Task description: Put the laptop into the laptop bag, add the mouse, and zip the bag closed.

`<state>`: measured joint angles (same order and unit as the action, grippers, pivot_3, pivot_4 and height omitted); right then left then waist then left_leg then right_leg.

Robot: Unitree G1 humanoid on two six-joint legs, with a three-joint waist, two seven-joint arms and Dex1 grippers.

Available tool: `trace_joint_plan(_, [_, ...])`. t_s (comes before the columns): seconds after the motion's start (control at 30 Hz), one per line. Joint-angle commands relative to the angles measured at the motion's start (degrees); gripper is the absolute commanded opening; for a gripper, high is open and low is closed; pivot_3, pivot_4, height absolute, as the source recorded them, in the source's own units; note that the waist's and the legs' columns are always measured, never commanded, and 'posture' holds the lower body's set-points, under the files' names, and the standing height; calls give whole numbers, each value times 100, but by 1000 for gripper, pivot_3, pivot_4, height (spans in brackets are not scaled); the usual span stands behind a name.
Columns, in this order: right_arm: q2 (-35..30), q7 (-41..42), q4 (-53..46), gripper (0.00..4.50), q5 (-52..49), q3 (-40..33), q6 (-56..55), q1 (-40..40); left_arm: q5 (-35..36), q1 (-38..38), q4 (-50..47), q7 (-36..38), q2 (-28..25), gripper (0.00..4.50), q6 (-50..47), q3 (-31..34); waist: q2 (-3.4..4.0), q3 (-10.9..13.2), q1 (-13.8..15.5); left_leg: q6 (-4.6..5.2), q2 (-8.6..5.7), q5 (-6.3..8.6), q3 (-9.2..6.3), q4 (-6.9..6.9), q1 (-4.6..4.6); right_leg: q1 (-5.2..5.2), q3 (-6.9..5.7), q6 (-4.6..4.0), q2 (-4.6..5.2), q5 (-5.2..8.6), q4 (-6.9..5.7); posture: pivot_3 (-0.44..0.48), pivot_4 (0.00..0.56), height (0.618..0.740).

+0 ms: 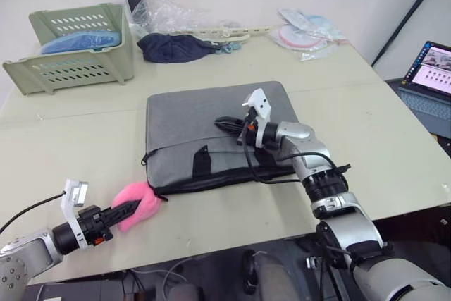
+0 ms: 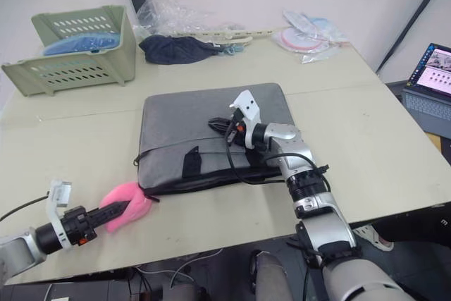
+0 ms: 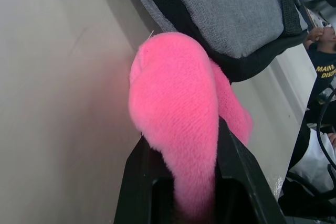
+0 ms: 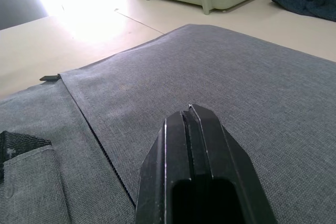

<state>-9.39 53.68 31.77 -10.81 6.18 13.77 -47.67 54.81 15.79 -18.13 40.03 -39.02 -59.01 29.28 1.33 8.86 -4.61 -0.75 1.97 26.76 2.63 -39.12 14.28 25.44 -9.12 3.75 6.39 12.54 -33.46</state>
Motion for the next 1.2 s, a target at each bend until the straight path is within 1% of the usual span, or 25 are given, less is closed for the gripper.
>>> trace_joint_plan(0.03, [85, -49, 517, 0, 190, 224, 188, 306, -64, 213, -215, -31, 128, 438, -170, -618, 12, -8, 14, 0, -2, 0, -1, 0, 1, 0, 0, 0, 2, 0, 0, 0, 150, 740])
trace_joint_plan(0.27, [102, -50, 536, 0, 198, 225, 175, 288, -80, 113, -199, -118, 202, 438, -44, -665, 35, -26, 32, 1, -8, 0, -5, 1, 1, 0, 0, 0, 6, 0, 2, 0, 150, 740])
trace_joint_plan(0.37, [95, -52, 565, 0, 206, 214, 161, 272, -79, 50, 10, -179, 152, 1423, -40, -464, 34, -27, 36, 1, -8, 0, -5, 1, 1, 0, 0, 0, 6, 0, 2, 0, 150, 740])
trace_joint_plan(0.4, [96, -52, 566, 0, 205, 213, 160, 271, -74, 45, 59, -196, 131, 1959, -46, -401, 34, -27, 37, 2, -9, 0, -5, 1, 2, 0, 0, 0, 6, 0, 2, 0, 150, 740])
trace_joint_plan(0.43, [97, -53, 565, 0, 204, 213, 160, 271, -70, 46, 80, -202, 119, 2590, -50, -371, 35, -27, 36, 2, -9, 0, -5, 1, 1, 0, 0, 0, 6, 0, 2, 0, 150, 740])
trace_joint_plan(0.47, [101, -54, 571, 0, 204, 213, 157, 269, -109, 81, 106, -185, 65, 2945, -38, -334, 39, -29, 37, 2, -9, 0, -6, 1, 1, -1, 0, 0, 6, 0, 2, 0, 150, 740])
trace_joint_plan(0.5, [103, -54, 568, 0, 203, 214, 155, 276, -154, 131, 104, -175, 16, 3435, -23, -318, 44, -33, 37, 2, -9, 0, -6, 1, 1, -1, 0, 0, 8, 0, 2, 0, 150, 740])
trace_joint_plan(0.53, [107, -55, 570, 0, 204, 214, 152, 280, -197, 192, 108, -158, -37, 3814, -15, -306, 50, -38, 38, 2, -9, 0, -6, 1, 1, -1, 0, 0, 8, 0, 2, 0, 150, 740])
trace_joint_plan(0.57, [109, -54, 571, 0, 204, 214, 150, 284, -221, 267, 112, -125, -91, 4410, -11, -278, 56, -42, 38, 1, -8, 0, -6, 1, 0, -1, 0, 0, 9, 0, 2, 0, 150, 740])
trace_joint_plan(0.6, [113, -53, 575, 0, 205, 215, 146, 285, -215, 353, 118, -71, -146, 4410, -23, -230, 72, -51, 38, 1, -8, 0, -6, 1, 0, -1, 0, 0, 9, 0, 2, 0, 150, 740])
trace_joint_plan(0.7, [125, -51, 591, 0, 210, 212, 138, 277, -161, 584, 132, 111, -286, 4410, -26, -52, 81, -55, -12, -1, 1, 1, -6, 2, -1, 0, 0, -5, 8, 7, 2, 0, 150, 740])
trace_joint_plan(0.8, [129, -46, 552, 0, 206, 211, 150, 307, -196, 1192, 183, 503, -555, 4410, 32, 329, 90, -53, -55, -16, 22, 8, -3, 13, -9, 7, -3, -22, -2, 27, -3, 0, 150, 740])
trace_joint_plan(0.83, [128, -43, 550, 0, 204, 211, 149, 312, -189, 1431, 254, 692, -651, 4410, 49, 535, 93, -51, -60, -23, 33, 12, -3, 14, -13, 7, -5, -33, -12, 34, -6, 0, 150, 740])
trace_joint_plan(0.9, [123, -38, 542, 0, 202, 211, 151, 319, -162, 1680, 332, 893, -749, 4410, 85, 746, 97, -49, -46, -35, 54, 18, -2, 13, -15, 8, -7, -41, -36, 41, -7, 0, 150, 740])
trace_joint_plan(0.93, [123, -34, 545, 0, 201, 211, 149, 318, -162, 1886, 394, 1070, -809, 4410, 113, 909, 97, -49, -36, -39, 59, 21, -1, 13, -15, 9, -8, -47, -68, 45, -6, 0, 150, 740])
trace_joint_plan(1.03, [129, -31, 570, 0, 200, 209, 136, 305, -198, 2307, 491, 1452, -943, 4410, 164, 1176, 88, -53, -35, -49, 74, 26, 1, 13, -15, 12, -8, -63, -82, 55, -10, 0, 150, 740])
trace_joint_plan(1.13, [146, -37, 588, 0, 204, 214, 121, 292, -224, 2495, 598, 1722, -1071, 4410, 239, 1341, 91, -51, -24, -52, 76, 27, 2, 14, -15, 19, -9, -73, -83, 61, -13, 0, 150, 740])
trace_joint_plan(1.2, [162, -39, 575, 0, 207, 226, 117, 298, -334, 2370, 1003, 1826, -1202, 4410, 371, 1526, 85, -53, -19, -52, 76, 28, 1, 14, -14, 19, -9, -73, -83, 62, -15, 0, 150, 740])
